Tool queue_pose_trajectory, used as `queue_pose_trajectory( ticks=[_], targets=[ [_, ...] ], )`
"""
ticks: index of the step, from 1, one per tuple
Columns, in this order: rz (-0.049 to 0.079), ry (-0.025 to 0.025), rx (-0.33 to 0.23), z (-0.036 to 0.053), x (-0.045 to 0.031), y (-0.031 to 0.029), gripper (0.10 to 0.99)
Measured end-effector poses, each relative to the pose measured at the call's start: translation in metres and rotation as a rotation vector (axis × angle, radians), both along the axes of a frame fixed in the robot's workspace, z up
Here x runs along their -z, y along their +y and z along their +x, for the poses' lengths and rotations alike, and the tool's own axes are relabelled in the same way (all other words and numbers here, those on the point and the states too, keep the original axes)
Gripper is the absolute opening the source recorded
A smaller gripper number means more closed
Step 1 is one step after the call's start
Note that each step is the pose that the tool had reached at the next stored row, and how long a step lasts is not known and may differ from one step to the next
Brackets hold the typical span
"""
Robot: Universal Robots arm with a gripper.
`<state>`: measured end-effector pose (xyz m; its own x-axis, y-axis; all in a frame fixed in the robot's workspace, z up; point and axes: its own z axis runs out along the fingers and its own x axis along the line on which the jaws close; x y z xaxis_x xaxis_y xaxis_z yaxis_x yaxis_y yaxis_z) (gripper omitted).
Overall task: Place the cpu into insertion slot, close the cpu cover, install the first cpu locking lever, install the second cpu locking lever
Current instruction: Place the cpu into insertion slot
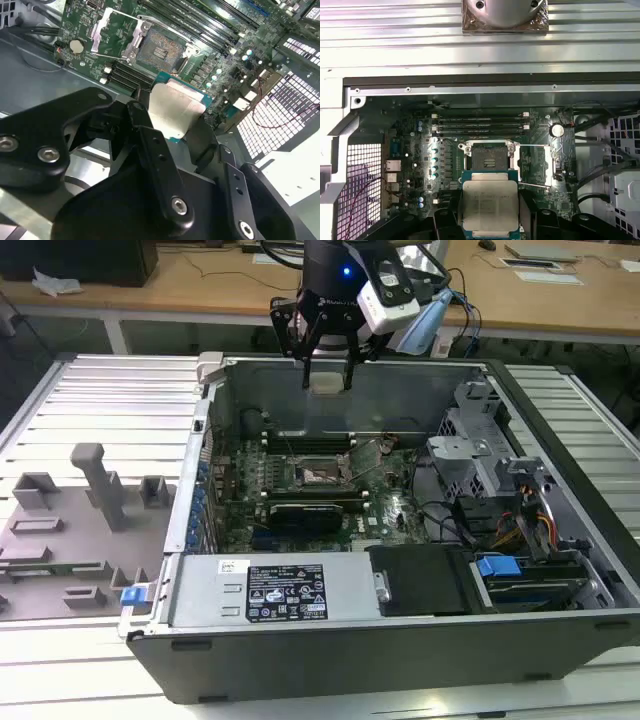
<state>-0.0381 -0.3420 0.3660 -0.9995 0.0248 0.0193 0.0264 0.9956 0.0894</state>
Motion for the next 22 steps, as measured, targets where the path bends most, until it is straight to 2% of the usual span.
queue_pose_trajectory(
  ticks=[7,22],
  targets=[
    [0.000,0.0001,0.000,0.0000,0.0002,0.0000,0.537],
    [0.000,-0.0002,0.000,-0.0004,0.0146,0.0000,0.537]
  ],
)
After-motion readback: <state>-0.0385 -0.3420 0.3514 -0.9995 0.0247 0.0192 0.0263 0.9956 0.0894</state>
